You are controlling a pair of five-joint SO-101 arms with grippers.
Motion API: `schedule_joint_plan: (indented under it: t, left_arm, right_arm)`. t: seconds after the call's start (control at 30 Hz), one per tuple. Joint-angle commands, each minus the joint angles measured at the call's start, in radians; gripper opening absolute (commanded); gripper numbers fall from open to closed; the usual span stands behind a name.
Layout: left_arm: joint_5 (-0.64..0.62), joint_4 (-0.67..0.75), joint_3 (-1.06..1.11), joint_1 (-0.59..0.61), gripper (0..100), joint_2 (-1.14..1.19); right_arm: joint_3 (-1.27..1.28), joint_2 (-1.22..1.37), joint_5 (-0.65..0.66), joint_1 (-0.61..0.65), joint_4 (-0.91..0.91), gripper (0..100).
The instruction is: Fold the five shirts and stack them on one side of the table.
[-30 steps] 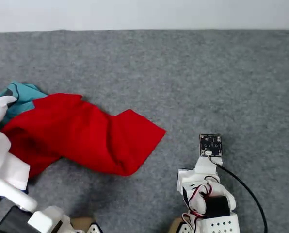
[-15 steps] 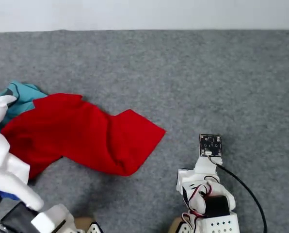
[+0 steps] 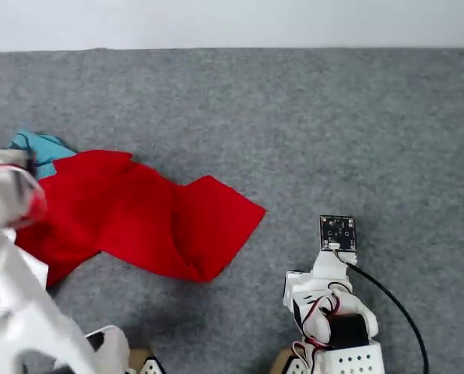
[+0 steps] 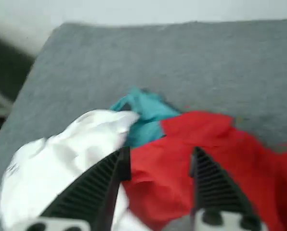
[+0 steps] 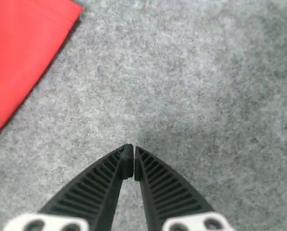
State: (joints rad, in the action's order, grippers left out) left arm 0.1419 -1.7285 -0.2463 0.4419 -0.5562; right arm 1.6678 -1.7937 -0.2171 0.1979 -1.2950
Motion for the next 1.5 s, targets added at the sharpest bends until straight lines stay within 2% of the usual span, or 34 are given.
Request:
schedule_joint_plan:
  t: [0.0, 0.13, 0.27, 0.57, 0.77, 0.9, 1.0, 1.17, 1.3, 1.47]
  left_arm:
    - [-0.074, -0.026, 0.108, -0.219, 14, -0.095]
    - [-0.104, -0.021, 0.266, -0.397, 12, -0.098]
    - [-0.1, 0.035, 0.46, -0.519, 12, -0.098]
    - [-0.098, 0.221, 0.782, -0.58, 13, -0.098]
    - [-0.1, 0.339, 0.892, -0.632, 13, -0.031]
    - [-0.1, 0.367, 0.881, -0.677, 13, 0.146]
    - [-0.1, 0.364, 0.797, -0.715, 18, 0.293]
    - [-0.017, 0.186, 0.611, -0.743, 22, 0.508]
    - [0.008, 0.026, 0.486, -0.736, 22, 0.618]
    - [0.009, -0.008, 0.455, -0.746, 22, 0.654]
  right_arm:
    - [0.015, -0.012, 0.005, -0.004, -0.007, 1.0]
    - [0.015, -0.012, 0.005, -0.005, -0.007, 1.1]
    - [0.015, -0.012, 0.005, -0.004, -0.007, 0.9]
    - [0.015, -0.013, 0.012, -0.001, -0.008, 1.0]
    - [0.015, -0.013, 0.221, 0.039, -0.008, 1.1]
    - [0.011, -0.013, 0.29, 0.033, 0.005, 1.1]
    - [-0.026, -0.013, 0.292, -0.033, 0.071, 0.9]
    - [-0.098, -0.013, 0.295, -0.174, 0.165, 1.1]
    - [-0.106, -0.013, 0.296, -0.22, 0.163, 1.1]
    - [-0.106, -0.013, 0.296, -0.217, 0.127, 1.2]
